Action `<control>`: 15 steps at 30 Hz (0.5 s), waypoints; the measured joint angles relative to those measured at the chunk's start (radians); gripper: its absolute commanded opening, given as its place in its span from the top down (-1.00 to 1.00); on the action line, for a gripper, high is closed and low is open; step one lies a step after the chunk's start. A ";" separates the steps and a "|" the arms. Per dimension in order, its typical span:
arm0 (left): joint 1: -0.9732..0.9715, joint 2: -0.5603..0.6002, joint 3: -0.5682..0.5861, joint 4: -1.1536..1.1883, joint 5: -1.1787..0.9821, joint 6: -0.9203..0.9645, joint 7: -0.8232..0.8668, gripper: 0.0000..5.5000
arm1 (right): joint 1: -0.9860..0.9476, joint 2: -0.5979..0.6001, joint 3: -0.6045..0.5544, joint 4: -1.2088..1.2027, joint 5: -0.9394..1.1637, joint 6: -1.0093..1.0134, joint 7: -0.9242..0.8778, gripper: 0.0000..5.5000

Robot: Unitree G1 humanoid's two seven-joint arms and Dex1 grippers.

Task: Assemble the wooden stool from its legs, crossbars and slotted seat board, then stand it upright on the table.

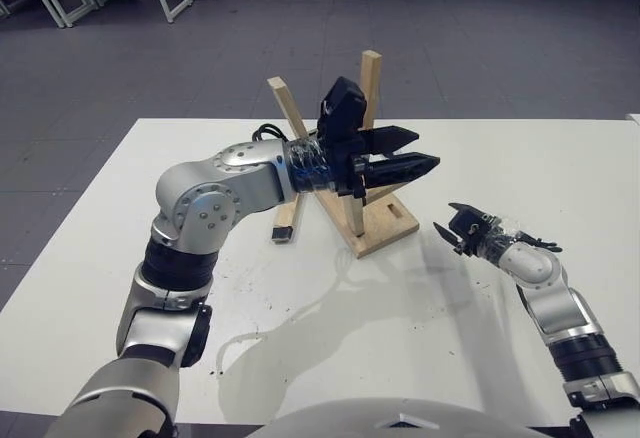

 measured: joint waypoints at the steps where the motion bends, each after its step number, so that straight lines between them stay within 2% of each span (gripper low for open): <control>1: -0.002 -0.001 0.001 0.004 0.001 -0.001 -0.001 -0.11 | -0.002 0.000 0.000 0.001 -0.001 0.000 -0.001 0.10; 4: -0.023 -0.023 0.050 0.049 -0.011 0.018 0.012 -0.11 | -0.002 0.000 0.000 0.001 -0.002 0.000 -0.006 0.10; 7: -0.046 -0.044 0.248 0.081 -0.141 0.046 0.110 -0.11 | -0.002 0.003 -0.001 0.004 0.000 0.001 -0.010 0.10; 9: -0.037 -0.042 0.338 0.057 -0.163 0.018 0.153 -0.11 | -0.002 0.020 -0.012 -0.001 0.019 0.018 -0.012 0.10; 12: 0.073 -0.025 0.424 0.008 -0.066 -0.077 0.221 -0.11 | 0.005 0.042 -0.039 -0.022 0.051 0.054 -0.019 0.10; 15: 0.260 -0.043 0.415 -0.017 0.163 -0.193 0.341 -0.11 | 0.010 0.047 -0.054 -0.037 0.069 0.080 -0.021 0.10</control>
